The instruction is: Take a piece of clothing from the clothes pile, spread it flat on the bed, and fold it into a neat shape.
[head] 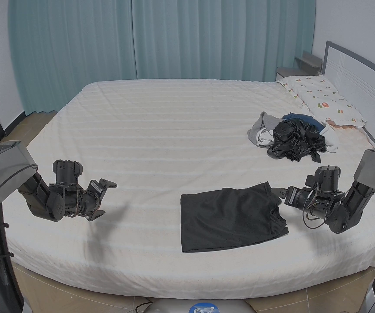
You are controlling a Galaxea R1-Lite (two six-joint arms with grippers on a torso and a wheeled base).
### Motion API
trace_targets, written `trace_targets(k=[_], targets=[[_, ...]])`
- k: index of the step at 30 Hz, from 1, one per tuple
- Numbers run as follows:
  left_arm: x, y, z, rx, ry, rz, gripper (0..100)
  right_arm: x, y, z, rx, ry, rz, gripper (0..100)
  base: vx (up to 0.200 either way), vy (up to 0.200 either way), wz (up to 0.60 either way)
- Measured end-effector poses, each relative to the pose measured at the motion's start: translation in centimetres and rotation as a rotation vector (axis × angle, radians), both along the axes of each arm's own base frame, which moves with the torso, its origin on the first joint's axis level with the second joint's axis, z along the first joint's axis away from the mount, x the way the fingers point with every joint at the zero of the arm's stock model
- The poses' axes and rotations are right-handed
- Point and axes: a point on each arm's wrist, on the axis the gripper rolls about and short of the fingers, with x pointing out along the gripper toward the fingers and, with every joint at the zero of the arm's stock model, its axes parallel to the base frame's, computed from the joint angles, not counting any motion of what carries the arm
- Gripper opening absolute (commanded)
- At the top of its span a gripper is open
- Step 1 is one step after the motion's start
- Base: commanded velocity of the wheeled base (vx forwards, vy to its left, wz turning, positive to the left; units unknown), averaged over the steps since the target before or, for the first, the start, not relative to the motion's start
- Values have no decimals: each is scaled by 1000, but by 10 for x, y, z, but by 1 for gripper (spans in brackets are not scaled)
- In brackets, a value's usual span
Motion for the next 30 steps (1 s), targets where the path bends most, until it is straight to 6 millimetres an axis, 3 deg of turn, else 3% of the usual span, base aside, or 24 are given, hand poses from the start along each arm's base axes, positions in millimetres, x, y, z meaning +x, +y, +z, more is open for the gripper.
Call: trace_targets(k=[16, 17, 30], targets=[[3, -3, -2, 18, -20, 14, 100, 50, 15, -39, 137, 12, 1, 100, 0, 0, 0], [3, -3, -2, 18, -24, 14, 100, 52, 14, -41, 136, 10, -3, 0, 0, 0, 0], [1, -3, -5, 19, -22, 14, 100, 54, 6, -48, 136, 11, -28, 0, 0, 0, 0]])
